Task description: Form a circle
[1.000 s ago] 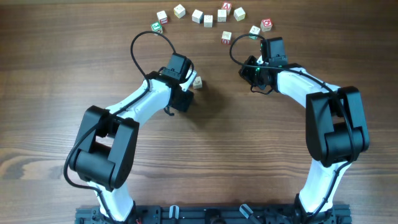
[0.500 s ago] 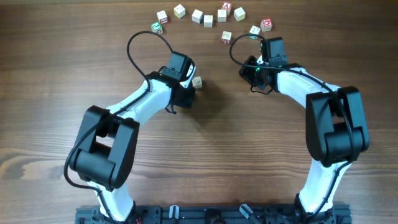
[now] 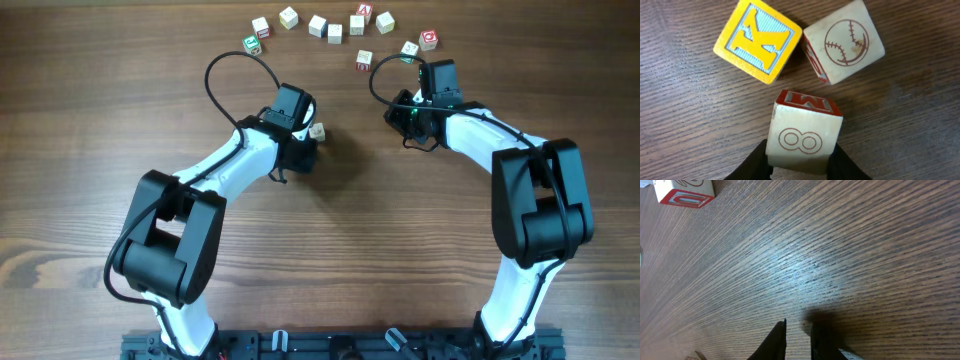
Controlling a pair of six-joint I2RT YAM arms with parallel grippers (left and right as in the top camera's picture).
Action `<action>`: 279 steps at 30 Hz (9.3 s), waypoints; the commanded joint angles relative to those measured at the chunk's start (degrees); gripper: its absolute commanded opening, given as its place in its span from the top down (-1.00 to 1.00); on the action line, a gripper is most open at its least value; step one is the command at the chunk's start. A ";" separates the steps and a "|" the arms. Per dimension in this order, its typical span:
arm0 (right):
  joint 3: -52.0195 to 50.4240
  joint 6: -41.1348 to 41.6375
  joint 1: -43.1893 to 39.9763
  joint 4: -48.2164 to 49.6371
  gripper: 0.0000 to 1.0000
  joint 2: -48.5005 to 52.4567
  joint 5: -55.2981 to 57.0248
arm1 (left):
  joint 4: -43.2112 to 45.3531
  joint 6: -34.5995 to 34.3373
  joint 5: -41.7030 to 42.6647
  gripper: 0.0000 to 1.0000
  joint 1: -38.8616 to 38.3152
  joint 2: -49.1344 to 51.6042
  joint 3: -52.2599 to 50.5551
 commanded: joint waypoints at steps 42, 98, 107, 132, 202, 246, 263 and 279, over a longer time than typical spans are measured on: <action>0.00 -1.01 -0.35 0.31 0.63 -1.44 0.39 | 0.44 -6.56 -1.92 -0.04 -0.17 2.58 -0.35; -0.15 -2.67 0.63 -0.22 0.81 -1.44 -3.04 | 30.18 -45.99 10.25 0.92 11.76 -4.11 -17.25; -0.15 -2.69 0.63 -0.28 0.81 -1.44 -2.84 | 30.53 -48.96 6.25 0.92 9.20 -3.28 -17.25; -0.15 -2.54 0.63 -0.13 0.80 -1.44 -2.86 | 34.03 -50.03 5.92 0.92 8.35 -3.28 -17.22; -0.15 -2.47 0.63 -0.07 0.80 -1.44 -2.86 | 35.30 -49.86 10.54 0.92 8.41 -3.28 -17.22; -0.15 -5.62 3.76 -0.20 0.91 -1.36 -9.07 | 30.29 -50.03 10.91 0.92 12.28 -3.39 -17.22; -0.15 -5.68 3.80 -0.28 0.91 -1.36 -9.05 | 18.14 -50.03 19.21 0.92 12.15 -3.52 -17.22; -0.15 -5.64 3.80 -0.07 0.91 -1.36 -8.81 | 21.84 -50.05 17.16 0.92 7.98 -3.52 -17.22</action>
